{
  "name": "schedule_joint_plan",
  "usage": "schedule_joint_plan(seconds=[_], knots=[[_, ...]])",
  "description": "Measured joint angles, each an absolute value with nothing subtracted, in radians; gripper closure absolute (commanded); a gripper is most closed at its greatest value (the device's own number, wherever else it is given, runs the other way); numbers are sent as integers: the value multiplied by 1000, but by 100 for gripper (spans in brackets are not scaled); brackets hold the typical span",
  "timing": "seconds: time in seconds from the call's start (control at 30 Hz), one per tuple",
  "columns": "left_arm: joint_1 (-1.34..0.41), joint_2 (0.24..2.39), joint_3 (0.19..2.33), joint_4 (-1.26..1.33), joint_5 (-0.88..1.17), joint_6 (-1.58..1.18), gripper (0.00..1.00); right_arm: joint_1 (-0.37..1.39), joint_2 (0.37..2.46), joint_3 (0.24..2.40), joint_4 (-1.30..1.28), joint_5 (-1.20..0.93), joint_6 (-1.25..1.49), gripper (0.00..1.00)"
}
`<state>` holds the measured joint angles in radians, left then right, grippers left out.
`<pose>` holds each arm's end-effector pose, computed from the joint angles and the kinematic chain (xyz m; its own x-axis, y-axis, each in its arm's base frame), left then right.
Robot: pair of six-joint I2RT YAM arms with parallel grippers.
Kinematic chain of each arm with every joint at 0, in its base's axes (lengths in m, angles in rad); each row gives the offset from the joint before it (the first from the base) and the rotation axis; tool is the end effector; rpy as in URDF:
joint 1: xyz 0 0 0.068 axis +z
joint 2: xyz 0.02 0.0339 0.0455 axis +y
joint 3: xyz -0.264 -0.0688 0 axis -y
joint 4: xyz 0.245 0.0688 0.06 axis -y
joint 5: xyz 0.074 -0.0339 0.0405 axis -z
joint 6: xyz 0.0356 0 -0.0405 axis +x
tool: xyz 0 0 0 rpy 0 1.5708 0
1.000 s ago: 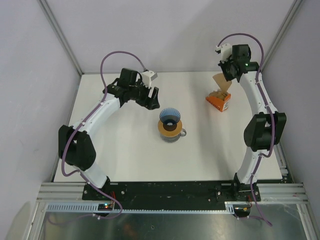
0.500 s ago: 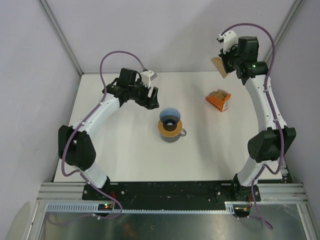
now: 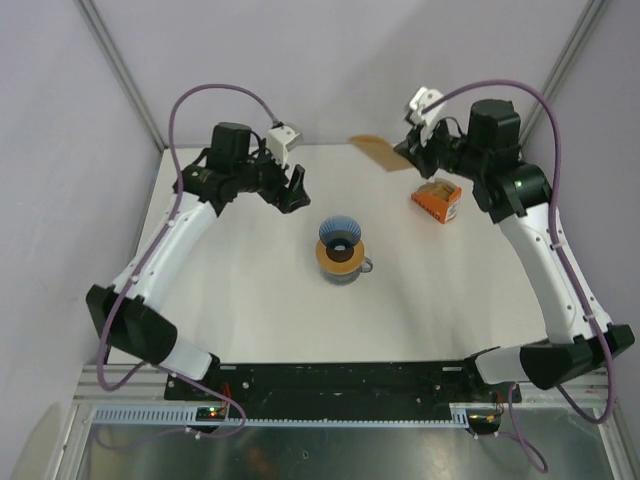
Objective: Place the coffee filter in the dripper
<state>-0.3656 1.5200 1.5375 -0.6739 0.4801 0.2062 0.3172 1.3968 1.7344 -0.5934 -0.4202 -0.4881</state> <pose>0.3062 -0.1348 0.3770 -0.4230 0.3564 -0.8331 0.7615 0.6381 -0.1137 0.2697 0.1038 0.4843 0.0971 -0.4188 -0.9029 -0.6954 0.6204 -0.3625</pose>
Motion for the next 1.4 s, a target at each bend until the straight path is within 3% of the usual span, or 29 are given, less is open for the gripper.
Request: schedule_joint_plan(seconds=[0.47, 0.93, 1.4], knots=[[-364, 1296, 1679, -865, 642, 342, 21, 577, 1233, 1604, -659, -636, -579, 100], [-436, 1264, 1709, -1014, 763, 498, 30, 720, 1234, 1601, -731, -622, -607, 100], [-463, 1298, 1709, -1034, 816, 595, 41, 746, 1253, 1601, -737, -587, -623, 100]])
